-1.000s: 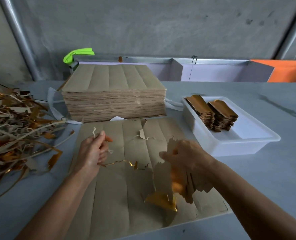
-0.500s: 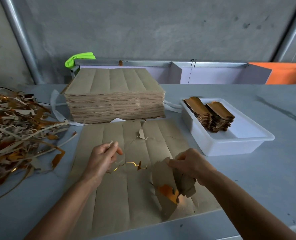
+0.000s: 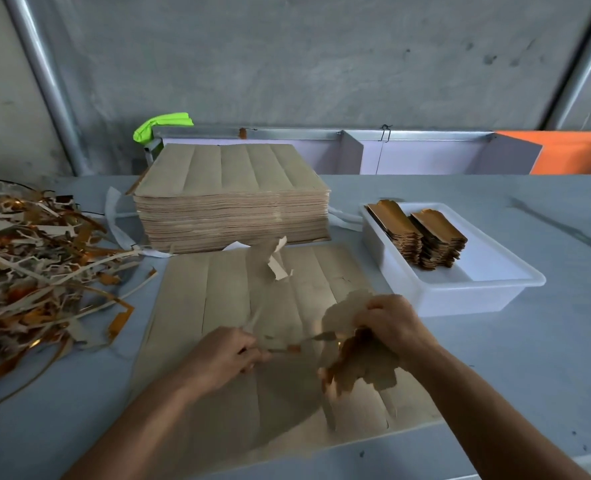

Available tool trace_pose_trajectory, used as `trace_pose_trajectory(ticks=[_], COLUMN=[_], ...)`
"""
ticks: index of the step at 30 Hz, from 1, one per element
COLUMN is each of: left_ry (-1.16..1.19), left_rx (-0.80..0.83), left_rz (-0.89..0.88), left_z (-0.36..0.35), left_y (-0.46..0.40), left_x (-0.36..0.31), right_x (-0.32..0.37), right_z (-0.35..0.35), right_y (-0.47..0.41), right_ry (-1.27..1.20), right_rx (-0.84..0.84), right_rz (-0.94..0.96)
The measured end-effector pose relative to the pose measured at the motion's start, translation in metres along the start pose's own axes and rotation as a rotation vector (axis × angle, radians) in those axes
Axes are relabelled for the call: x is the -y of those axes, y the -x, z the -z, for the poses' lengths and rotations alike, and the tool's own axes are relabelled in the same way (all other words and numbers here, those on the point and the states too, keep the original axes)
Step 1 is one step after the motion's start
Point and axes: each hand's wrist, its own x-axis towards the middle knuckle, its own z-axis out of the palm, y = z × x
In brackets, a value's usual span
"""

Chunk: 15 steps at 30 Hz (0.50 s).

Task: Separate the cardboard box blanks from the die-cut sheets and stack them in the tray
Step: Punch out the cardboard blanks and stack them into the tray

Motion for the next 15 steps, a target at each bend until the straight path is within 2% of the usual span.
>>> trace_pose_trajectory(ticks=[4, 7, 10, 15], left_ry=[0.001, 0.169, 0.479, 1.158], left_rx=[-0.034, -0.095, -0.146, -0.248], left_rz=[-0.033, -0.058, -0.07, -0.138], left_z=[0.008, 0.012, 0.012, 0.01], left_y=[0.006, 0.011, 0.019, 0.022], left_x=[0.011, 0.009, -0.001, -0.029], right_x=[-0.017, -0.026, -0.03, -0.03], right_z=[0.018, 0.02, 0.019, 0.009], right_y=[0.002, 0.005, 0.003, 0.0], right_ry=[-0.317, -0.442, -0.528, -0.558], right_rx=[-0.198, -0.265, -0.324, -0.344], right_rz=[-0.089, -0.106, -0.106, -0.08])
